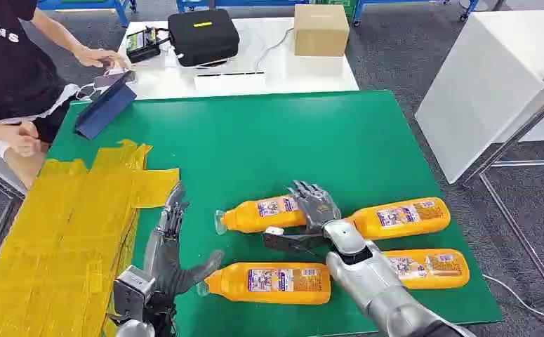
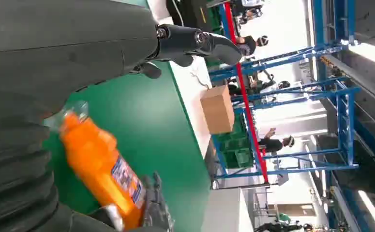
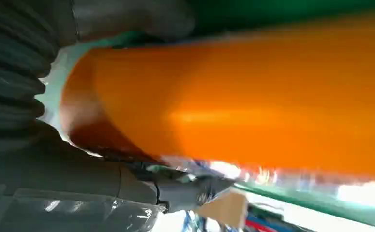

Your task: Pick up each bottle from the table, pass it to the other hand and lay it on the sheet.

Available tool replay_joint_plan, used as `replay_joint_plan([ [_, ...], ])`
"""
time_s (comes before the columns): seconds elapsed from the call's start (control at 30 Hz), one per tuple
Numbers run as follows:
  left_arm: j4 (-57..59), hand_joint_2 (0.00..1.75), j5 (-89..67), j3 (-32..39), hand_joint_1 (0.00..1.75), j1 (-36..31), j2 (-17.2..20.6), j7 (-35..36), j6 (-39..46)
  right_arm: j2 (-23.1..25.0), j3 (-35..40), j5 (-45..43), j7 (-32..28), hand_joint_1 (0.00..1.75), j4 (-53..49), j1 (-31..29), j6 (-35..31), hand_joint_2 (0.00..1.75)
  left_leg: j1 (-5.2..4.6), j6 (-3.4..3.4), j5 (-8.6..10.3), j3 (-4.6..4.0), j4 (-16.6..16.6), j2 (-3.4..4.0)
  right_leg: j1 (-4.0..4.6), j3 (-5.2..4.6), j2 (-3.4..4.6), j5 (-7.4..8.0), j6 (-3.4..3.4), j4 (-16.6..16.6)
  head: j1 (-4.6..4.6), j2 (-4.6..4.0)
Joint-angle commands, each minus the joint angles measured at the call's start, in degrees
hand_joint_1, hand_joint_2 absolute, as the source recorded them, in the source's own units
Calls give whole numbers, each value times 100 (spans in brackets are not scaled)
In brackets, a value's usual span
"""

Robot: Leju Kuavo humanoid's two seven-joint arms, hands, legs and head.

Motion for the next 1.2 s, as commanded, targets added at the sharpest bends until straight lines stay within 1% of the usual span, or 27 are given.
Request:
replay_joint_plan([
  [0.03,376,175,25,-117,0,-162,55,0,1,-29,373,-25,-76,152,838,-38,-19,175,5,-3,3,12,-11,-1,6,19,-15,2,-3,-18,0,0],
  [0.13,393,175,58,-137,0,-180,72,-7,7,-52,382,-124,-121,161,928,-71,7,175,5,-4,2,21,-14,-5,6,30,-18,0,-3,-21,-2,0],
  [0.17,405,175,63,-146,0,-191,75,-8,8,-55,318,-266,-250,161,934,-60,23,175,5,-3,1,21,-10,-4,6,29,-14,0,-2,-17,2,0],
  [0.23,437,175,79,-172,0,-210,91,-16,9,-92,243,-488,-427,171,862,-17,57,175,7,-5,4,22,-15,-9,8,33,-24,1,-3,-24,0,0],
  [0.3,437,175,79,-179,0,-200,91,-16,9,-100,245,-494,-422,171,841,-10,58,175,4,-4,2,24,-9,-12,5,31,-20,-2,-3,-15,0,0],
  [0.33,431,175,83,-187,0,-196,97,-18,17,-109,220,-569,-423,175,765,21,57,175,5,-5,4,27,-13,-12,6,34,-23,0,-3,-21,-2,0],
  [0.37,429,175,83,-191,0,-193,97,-18,19,-109,194,-606,-425,175,732,38,32,175,5,-4,4,27,-12,-13,7,34,-24,0,-3,-21,0,0],
  [0.47,399,175,73,-205,0,-170,99,-18,36,-116,156,-631,-355,175,569,120,-152,175,6,-4,1,30,-12,-11,7,35,-21,-1,-3,-21,0,0],
  [0.53,358,175,76,-214,0,-155,104,-15,39,-72,44,-710,-320,175,369,218,-417,175,5,-4,1,32,-12,-12,7,35,-23,-2,-3,-21,0,0],
  [0.57,275,175,54,-230,0,-132,115,-3,18,69,-303,-953,-418,175,-100,465,-1028,175,2,-3,-1,31,-8,-9,3,32,-15,-3,-2,-13,0,0],
  [0.6,205,175,21,-253,0,-108,136,27,-12,188,-568,-1183,-575,175,-506,667,-1227,175,6,-5,0,29,-12,-11,7,34,-23,-2,-4,-21,0,0],
  [0.67,99,175,-57,-318,0,-86,168,105,-57,393,-958,-1585,-885,175,-1541,1117,-1674,175,4,-4,-3,22,-4,-5,4,24,-9,-4,-4,-9,2,0],
  [0.7,84,175,-73,-341,0,-91,169,120,-62,415,-988,-1585,-860,175,-1785,1205,-1656,175,5,-7,-6,17,-4,-4,6,23,-12,-7,-6,-9,2,0],
  [0.73,86,175,-154,-416,0,-122,195,127,-55,550,-1203,-2020,-1210,175,-2183,1388,-1858,175,5,-7,-8,6,0,-1,6,14,-3,-7,-6,-3,2,0],
  [0.77,91,175,-176,-472,0,-154,203,126,-48,615,-1297,-2198,-1348,175,-2421,1488,-1871,175,6,-9,-10,0,0,4,7,11,-2,-8,-7,-3,-2,0],
  [0.8,119,175,-202,-546,0,-200,218,124,-42,721,-1434,-2555,-1617,171,-2693,1613,-1977,175,2,-8,-9,-14,1,2,3,-4,-1,-8,-6,3,2,0],
  [0.83,159,175,-234,-605,0,-242,242,130,-27,797,-1533,-2925,-1785,173,-2863,1690,-1909,175,0,-5,-6,-21,0,-5,1,-12,-6,-7,-4,3,-2,0],
  [0.9,178,175,-251,-618,0,-255,249,140,-13,816,-1560,-3065,-1866,173,-2915,1713,-1873,175,1,-6,-7,-32,1,-14,2,-21,-15,-11,-4,3,-2,0],
  [1.0,333,175,-272,-623,0,-350,277,197,56,994,-1863,-3982,-2295,175,-3198,1884,-1746,175,0,-3,-5,-39,-3,-14,1,-29,-11,-8,-2,-2,-2,0],
  [1.03,365,175,-270,-616,0,-375,275,198,60,1043,-1950,-4232,-2343,175,-3277,1937,-1648,175,4,-5,-10,-35,-2,-11,6,-23,-12,-11,-4,-5,-2,0],
  [1.07,384,175,-267,-608,0,-391,270,200,66,1074,-2003,-4386,-2378,175,-3330,1973,-1592,175,-2,-3,-1,-52,-3,-18,-1,-43,-13,-6,-2,0,-2,0],
  [1.2,391,175,-267,-604,0,-402,270,200,67,1065,-2010,-4398,-2388,175,-3342,1991,-1585,175,1,-5,-4,-44,-5,-18,2,-30,-15,-8,-3,-6,0,0],
])
